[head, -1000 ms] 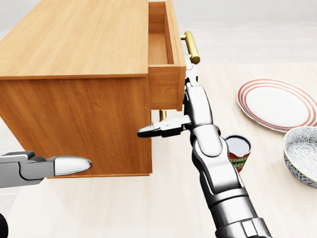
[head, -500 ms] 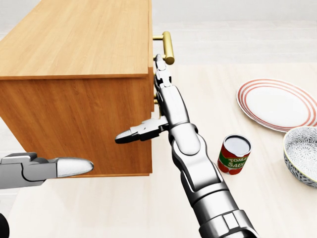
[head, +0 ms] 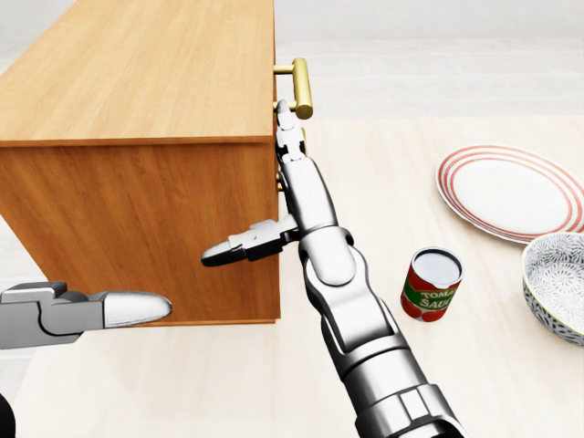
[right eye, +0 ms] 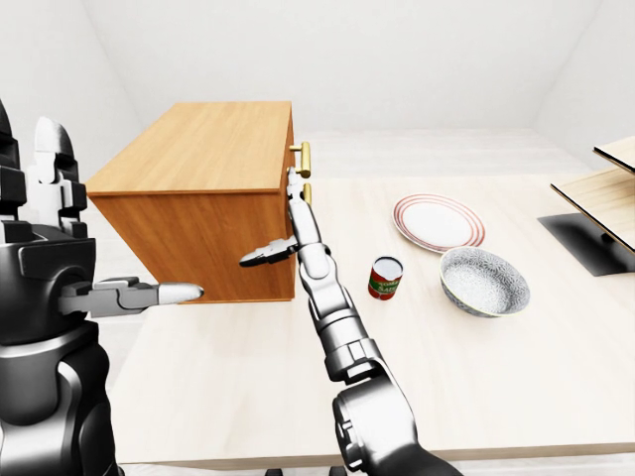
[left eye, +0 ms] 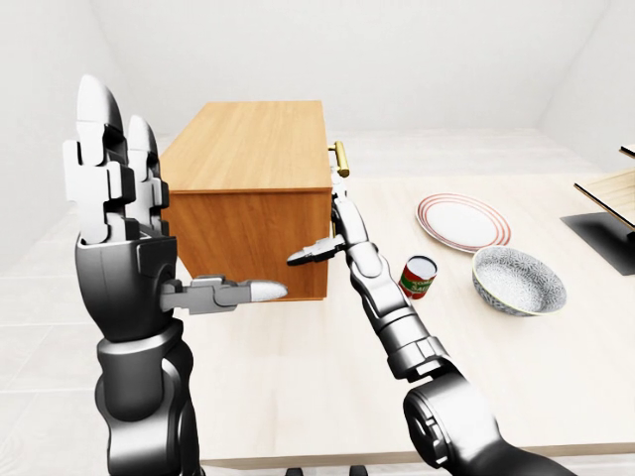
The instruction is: Close the top drawer of the cabinet.
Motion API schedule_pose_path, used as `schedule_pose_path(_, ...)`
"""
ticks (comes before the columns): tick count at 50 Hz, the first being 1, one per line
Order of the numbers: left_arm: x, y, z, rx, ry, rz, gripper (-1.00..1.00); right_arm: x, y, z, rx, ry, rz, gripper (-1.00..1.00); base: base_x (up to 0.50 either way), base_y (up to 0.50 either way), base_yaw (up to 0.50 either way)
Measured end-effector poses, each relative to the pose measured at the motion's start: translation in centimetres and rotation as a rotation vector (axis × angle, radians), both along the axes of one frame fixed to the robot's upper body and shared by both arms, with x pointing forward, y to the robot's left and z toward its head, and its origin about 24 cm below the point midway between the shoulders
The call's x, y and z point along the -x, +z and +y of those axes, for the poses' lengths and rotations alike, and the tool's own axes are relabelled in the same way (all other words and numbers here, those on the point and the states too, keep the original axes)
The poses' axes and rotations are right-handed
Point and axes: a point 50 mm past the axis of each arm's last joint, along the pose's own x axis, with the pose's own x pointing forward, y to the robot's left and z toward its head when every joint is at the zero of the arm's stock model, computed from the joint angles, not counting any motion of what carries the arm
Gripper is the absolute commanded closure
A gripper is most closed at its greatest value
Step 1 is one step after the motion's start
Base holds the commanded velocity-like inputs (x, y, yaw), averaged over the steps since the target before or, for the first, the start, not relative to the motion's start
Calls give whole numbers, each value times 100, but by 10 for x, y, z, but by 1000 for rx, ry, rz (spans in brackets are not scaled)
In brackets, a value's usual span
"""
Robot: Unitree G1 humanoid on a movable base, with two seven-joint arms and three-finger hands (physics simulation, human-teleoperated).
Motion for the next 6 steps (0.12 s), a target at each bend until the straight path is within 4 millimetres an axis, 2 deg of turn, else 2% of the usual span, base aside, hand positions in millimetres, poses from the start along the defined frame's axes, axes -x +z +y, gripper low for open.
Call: schedule_pose_path(6, 0, 0, 0, 1, -1, -1, -100, 0, 0, 0, 15, 0, -3, -100, 1, 0, 1)
